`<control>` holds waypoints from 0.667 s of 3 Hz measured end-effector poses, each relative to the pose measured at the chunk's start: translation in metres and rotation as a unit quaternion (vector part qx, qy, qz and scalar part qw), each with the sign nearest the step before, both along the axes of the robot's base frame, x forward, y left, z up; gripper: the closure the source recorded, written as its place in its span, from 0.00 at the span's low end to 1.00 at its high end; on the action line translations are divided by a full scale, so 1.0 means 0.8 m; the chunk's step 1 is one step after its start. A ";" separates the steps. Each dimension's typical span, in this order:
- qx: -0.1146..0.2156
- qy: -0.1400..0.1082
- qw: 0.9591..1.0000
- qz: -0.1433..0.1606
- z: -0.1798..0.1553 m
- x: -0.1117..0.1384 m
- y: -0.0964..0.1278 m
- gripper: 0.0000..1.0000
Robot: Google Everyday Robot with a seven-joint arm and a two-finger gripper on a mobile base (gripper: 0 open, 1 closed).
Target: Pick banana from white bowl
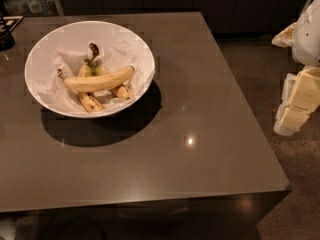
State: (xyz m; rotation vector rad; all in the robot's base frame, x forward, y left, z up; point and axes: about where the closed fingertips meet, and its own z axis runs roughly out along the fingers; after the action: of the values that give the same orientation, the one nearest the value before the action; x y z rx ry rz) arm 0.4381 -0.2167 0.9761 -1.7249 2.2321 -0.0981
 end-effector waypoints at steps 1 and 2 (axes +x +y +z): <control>0.000 0.000 1.000 0.000 0.000 0.000 0.000 0.00; 0.005 -0.002 1.000 0.006 0.004 0.004 0.008 0.00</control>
Offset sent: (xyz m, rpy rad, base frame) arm 0.0066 0.0142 0.0018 0.0230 0.0157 0.0338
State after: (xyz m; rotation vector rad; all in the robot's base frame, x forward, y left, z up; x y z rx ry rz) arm 0.4410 -0.2105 0.9791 -1.7321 2.2151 -0.0881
